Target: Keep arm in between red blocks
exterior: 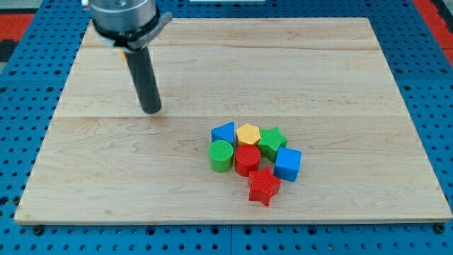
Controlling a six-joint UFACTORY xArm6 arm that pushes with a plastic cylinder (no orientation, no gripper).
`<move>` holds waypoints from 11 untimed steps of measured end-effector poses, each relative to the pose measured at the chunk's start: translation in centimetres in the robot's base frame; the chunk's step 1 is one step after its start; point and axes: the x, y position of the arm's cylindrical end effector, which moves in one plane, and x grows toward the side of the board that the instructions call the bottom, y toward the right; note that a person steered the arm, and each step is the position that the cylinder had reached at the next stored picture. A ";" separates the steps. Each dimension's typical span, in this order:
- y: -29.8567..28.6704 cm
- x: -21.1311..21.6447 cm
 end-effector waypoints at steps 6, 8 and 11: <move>4.7 17.1; 10.4 17.1; 16.3 17.1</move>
